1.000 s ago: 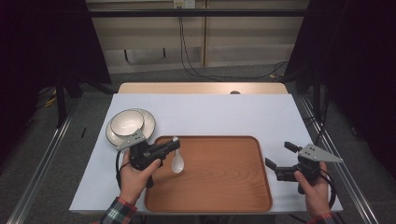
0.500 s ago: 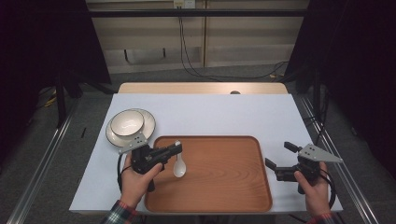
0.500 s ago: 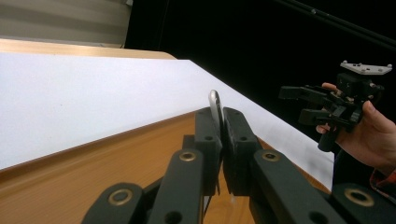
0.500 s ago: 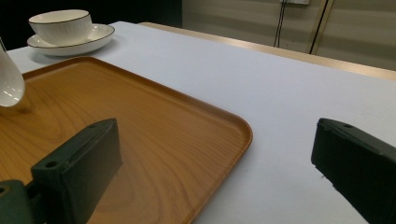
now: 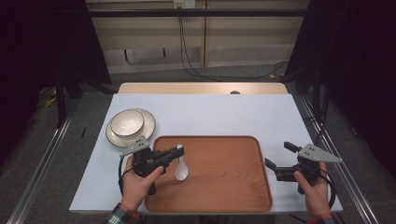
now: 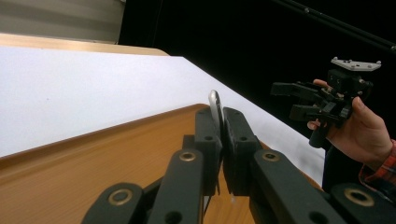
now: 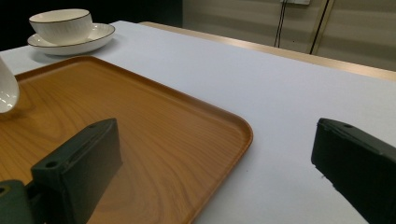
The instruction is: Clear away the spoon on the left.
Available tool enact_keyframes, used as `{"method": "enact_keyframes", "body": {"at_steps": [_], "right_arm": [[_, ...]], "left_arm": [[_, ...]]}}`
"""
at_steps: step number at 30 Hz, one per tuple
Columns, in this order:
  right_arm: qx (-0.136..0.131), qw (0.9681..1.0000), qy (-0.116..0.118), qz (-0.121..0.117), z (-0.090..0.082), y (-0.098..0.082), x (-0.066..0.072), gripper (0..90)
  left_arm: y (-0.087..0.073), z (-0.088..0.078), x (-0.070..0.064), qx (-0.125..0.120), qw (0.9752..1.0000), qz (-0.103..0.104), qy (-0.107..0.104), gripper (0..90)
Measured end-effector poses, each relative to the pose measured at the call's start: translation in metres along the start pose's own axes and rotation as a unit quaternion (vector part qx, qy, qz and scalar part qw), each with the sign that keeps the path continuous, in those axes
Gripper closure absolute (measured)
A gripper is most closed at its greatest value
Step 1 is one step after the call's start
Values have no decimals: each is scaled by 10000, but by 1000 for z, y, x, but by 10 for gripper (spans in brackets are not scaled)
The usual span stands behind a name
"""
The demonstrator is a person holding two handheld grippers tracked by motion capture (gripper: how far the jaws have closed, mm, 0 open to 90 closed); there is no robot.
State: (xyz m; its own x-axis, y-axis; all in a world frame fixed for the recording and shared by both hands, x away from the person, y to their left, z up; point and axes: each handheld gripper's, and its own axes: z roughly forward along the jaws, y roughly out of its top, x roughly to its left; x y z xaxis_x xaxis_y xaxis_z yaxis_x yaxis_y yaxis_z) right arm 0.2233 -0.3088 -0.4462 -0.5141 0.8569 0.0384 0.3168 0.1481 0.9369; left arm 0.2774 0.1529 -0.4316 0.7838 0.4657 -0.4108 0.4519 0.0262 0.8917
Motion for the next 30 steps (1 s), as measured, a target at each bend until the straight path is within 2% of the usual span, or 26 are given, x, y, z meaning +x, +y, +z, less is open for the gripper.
{"method": "enact_keyframes", "body": {"at_steps": [14,30], "right_arm": [[-3,10000,-1,-16,0,0,0,11],[0,10000,4,-13,0,0,0,11]], "left_arm": [[-5,5,-1,69,9999,-64,-133,853],[-9,8,1,138,9998,-112,-127,850]]}}
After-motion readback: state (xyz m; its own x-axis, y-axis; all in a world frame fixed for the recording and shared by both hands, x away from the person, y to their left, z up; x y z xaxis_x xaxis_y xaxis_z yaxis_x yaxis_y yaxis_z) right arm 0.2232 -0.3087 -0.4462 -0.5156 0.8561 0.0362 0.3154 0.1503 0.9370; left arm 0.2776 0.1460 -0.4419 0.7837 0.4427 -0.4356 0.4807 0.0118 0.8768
